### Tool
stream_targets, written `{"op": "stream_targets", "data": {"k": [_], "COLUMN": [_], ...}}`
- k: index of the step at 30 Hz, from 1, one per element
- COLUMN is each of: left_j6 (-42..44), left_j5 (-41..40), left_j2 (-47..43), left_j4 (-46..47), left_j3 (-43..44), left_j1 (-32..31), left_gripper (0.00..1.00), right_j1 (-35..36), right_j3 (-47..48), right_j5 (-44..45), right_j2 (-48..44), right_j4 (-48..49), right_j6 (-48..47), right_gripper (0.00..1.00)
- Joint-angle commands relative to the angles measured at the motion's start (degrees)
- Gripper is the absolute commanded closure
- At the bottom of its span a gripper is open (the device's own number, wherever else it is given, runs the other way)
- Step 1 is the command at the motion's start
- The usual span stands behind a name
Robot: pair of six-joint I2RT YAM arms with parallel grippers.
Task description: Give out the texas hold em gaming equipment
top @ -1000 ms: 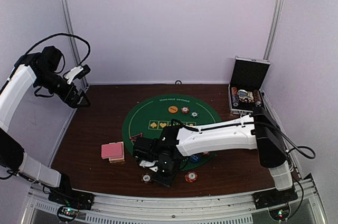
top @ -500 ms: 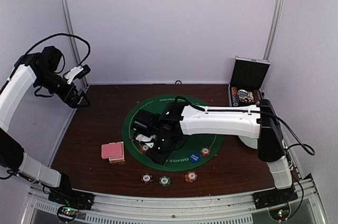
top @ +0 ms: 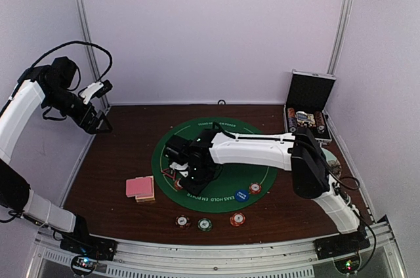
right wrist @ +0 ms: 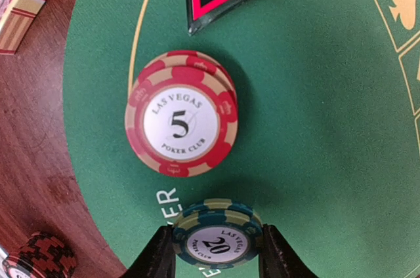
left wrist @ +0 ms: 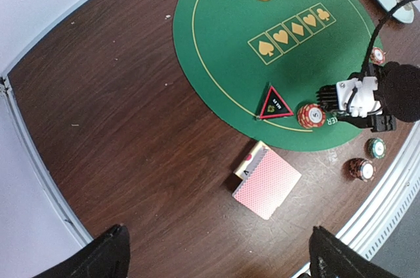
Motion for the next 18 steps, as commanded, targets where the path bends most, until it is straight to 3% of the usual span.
{"op": "stream_targets", "data": {"k": [1, 7, 10, 14, 18], "left_j6": [0.93, 0.93, 0.93, 0.93, 0.94], "left_j5": [0.28, 0.27, 0.13, 0.02, 0.05], "left_j2": [0.26, 0.52, 0.53, 0.65, 0.83], "left_j4": [0.62, 0.78, 0.87, 0.93, 0.93], "left_j3": [1.32, 1.09, 1.12, 1.05, 1.04], "left_j1": [0.42, 0.42, 0.42, 0.42, 0.42], "left_gripper": [0.02, 0.02, 0.03, 0.02, 0.02], "right_j1": [0.07, -0.31, -0.63, -0.83, -0.75], "right_j3": [3.11, 3.63, 3.66, 3.12, 2.35], "right_j5": [0.36, -1.28, -1.49, -1.15, -0.72], "right_j2": [1.69, 3.61, 3.97, 3.6, 2.02], "right_j4": [0.72, 1.71, 1.79, 1.43, 1.37], "right_j6": [-0.89, -0.71, -0.61, -0.61, -0.7], "right_gripper": [0.75, 0.71, 0.61, 0.38, 0.32]}}
